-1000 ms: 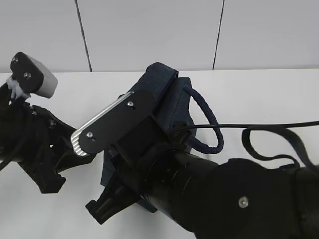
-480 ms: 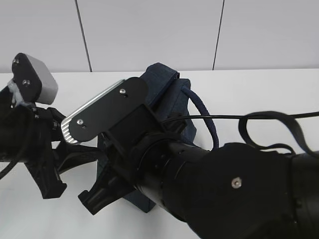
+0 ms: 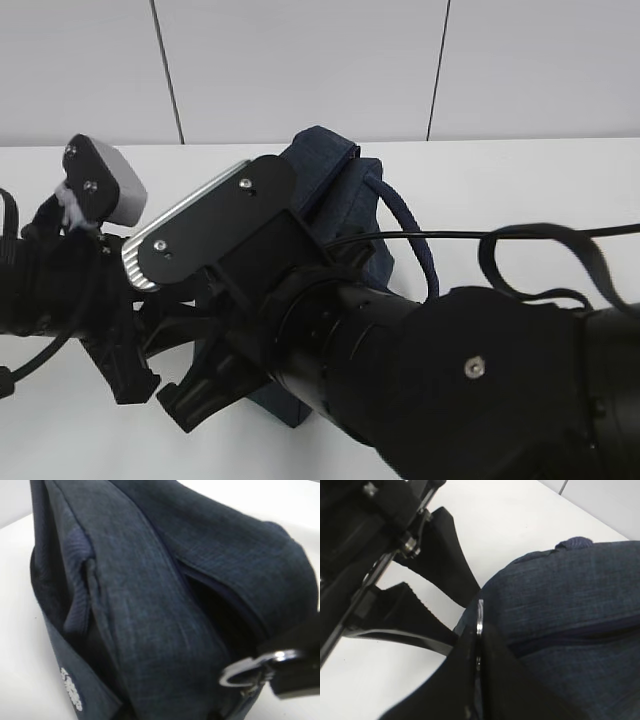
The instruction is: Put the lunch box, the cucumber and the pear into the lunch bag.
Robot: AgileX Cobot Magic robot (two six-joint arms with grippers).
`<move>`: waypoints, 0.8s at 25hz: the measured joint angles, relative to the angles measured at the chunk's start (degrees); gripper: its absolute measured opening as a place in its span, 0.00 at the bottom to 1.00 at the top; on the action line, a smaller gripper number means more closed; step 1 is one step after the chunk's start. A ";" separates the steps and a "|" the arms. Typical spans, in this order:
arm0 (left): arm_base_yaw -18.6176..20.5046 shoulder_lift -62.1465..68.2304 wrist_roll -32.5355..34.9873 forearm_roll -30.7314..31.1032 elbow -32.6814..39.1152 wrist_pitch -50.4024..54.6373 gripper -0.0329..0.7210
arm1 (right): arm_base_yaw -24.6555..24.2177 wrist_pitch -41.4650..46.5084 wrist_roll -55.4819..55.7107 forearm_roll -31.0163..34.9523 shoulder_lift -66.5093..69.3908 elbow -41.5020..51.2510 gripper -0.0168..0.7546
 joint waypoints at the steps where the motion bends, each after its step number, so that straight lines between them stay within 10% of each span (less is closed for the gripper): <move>1: 0.00 0.39 0.34 -0.59 0.00 0.12 0.34 | 0.00 0.00 0.00 0.00 0.00 0.00 0.02; 6: 0.00 0.90 0.80 -1.70 -0.05 0.00 0.09 | 0.00 0.00 0.00 0.00 0.00 0.00 0.02; 20: 0.00 0.90 0.92 -1.88 -0.41 0.34 0.05 | 0.00 -3.46 -5.77 3.66 -1.58 -4.62 0.02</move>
